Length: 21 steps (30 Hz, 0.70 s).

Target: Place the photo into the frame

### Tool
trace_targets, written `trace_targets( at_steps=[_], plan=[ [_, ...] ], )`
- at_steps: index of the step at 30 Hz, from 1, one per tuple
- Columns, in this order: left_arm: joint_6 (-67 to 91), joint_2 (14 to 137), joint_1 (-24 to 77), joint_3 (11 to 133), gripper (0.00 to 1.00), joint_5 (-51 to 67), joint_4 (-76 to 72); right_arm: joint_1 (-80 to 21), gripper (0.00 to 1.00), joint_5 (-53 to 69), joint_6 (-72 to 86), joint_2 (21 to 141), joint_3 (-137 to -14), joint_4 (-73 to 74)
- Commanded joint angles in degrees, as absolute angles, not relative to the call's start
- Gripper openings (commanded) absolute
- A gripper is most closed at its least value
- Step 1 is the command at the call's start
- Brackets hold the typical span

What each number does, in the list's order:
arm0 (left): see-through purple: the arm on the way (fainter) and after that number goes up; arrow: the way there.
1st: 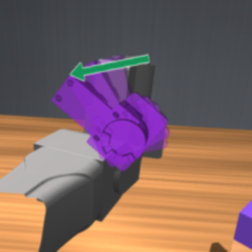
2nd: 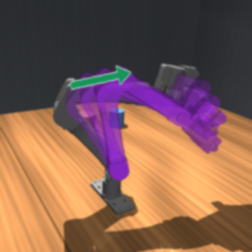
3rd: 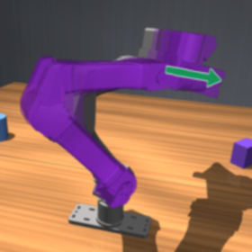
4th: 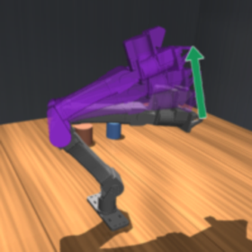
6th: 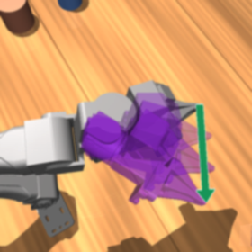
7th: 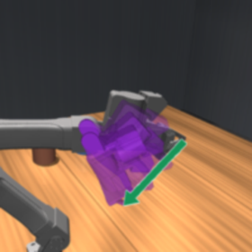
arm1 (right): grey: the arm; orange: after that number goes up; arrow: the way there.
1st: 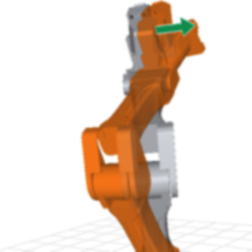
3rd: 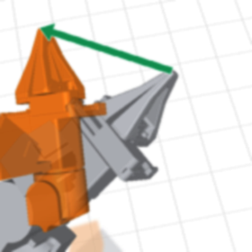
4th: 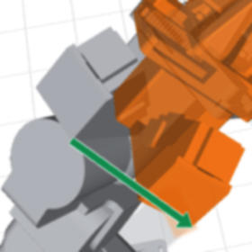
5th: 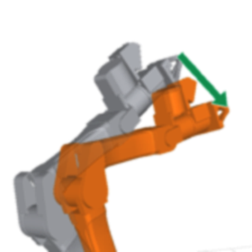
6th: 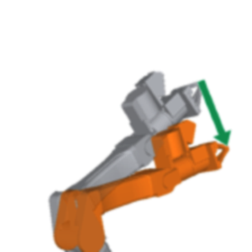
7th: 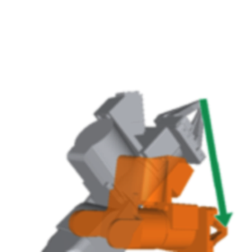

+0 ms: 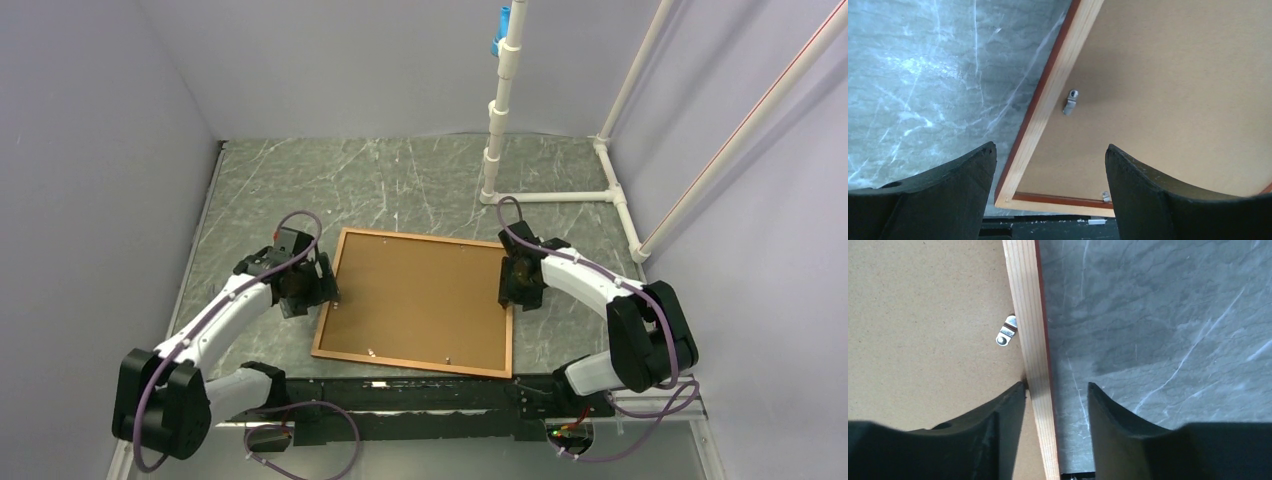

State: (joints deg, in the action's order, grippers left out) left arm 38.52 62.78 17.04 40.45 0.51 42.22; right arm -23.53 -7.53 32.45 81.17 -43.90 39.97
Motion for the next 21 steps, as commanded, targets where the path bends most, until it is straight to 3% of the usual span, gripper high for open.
trace_targets(
  at_steps=[1, 3, 6, 18, 21],
  plan=[
    [37.0, 66.8, 16.5, 38.6, 0.83, 4.1, 35.5, -22.3, 0.56, -6.4, 30.1, 81.5, -46.0, 37.8],
    [37.0, 68.9, 16.6, 37.9, 0.82, 4.8, 33.8, -21.9, 0.65, -4.8, 30.2, 81.3, -46.0, 37.0],
    [37.2, 70.3, 16.6, 35.8, 0.81, 7.7, 30.2, -21.6, 0.71, -1.7, 30.0, 81.4, -46.1, 35.6],
    [47.0, 65.0, 25.9, 25.9, 0.81, 13.1, 19.2, -21.6, 0.75, 2.3, 27.7, 89.3, -53.4, 33.8],
    [48.0, 66.0, 29.0, 26.1, 0.81, 10.8, 19.8, -21.6, 0.84, 0.3, 28.0, 89.3, -53.7, 34.4]
  ],
)
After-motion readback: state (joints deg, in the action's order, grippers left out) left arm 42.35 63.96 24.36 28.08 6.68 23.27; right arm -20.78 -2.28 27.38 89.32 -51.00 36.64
